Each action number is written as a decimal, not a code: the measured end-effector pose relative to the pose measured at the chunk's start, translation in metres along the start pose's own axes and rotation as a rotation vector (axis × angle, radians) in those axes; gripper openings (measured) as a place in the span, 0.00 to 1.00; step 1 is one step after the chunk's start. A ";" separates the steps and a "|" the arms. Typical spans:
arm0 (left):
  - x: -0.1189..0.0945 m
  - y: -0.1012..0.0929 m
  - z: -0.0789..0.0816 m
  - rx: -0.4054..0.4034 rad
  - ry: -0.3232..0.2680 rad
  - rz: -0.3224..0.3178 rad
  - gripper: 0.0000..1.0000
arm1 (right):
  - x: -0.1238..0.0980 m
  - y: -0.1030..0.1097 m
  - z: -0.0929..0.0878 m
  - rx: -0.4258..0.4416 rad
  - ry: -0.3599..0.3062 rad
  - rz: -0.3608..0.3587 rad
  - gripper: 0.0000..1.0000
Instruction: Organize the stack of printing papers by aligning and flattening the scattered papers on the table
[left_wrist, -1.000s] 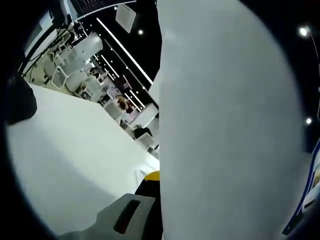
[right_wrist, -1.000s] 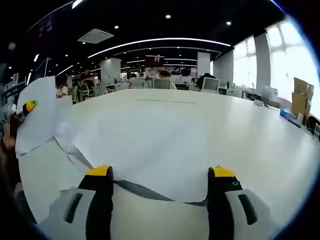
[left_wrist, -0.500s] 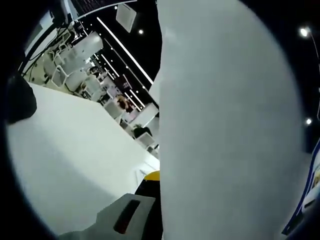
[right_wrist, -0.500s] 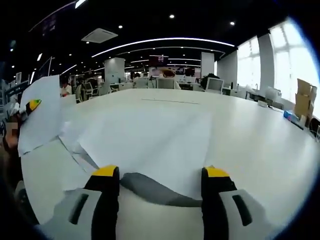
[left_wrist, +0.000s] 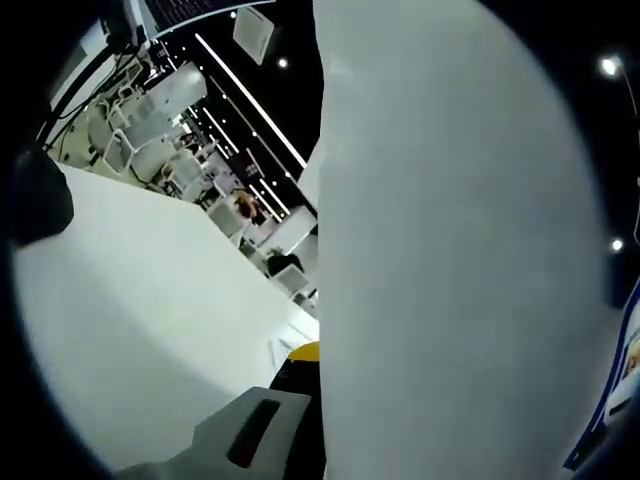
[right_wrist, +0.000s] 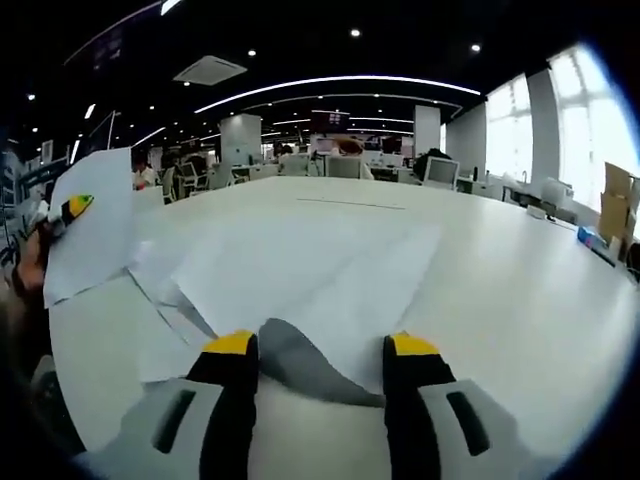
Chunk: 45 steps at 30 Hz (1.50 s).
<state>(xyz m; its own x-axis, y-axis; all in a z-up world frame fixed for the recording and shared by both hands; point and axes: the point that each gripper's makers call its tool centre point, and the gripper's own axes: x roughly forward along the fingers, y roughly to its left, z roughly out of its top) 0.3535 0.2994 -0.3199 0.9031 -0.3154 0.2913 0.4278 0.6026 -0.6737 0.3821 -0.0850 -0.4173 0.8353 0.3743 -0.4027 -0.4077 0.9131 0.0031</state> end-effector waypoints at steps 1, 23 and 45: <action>0.000 0.000 0.000 0.000 0.000 0.000 0.06 | 0.000 0.001 0.000 -0.002 -0.001 0.003 0.42; 0.001 0.002 0.000 0.000 0.002 0.000 0.06 | 0.000 0.012 0.002 -0.100 -0.021 0.039 0.12; 0.000 0.001 -0.001 -0.003 0.002 0.004 0.06 | -0.005 0.002 0.019 -0.022 -0.111 0.065 0.07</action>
<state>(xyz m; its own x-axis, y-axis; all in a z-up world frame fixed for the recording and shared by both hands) 0.3540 0.2991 -0.3216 0.9048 -0.3142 0.2875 0.4241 0.6018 -0.6768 0.3847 -0.0822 -0.3976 0.8420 0.4497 -0.2981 -0.4696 0.8828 0.0053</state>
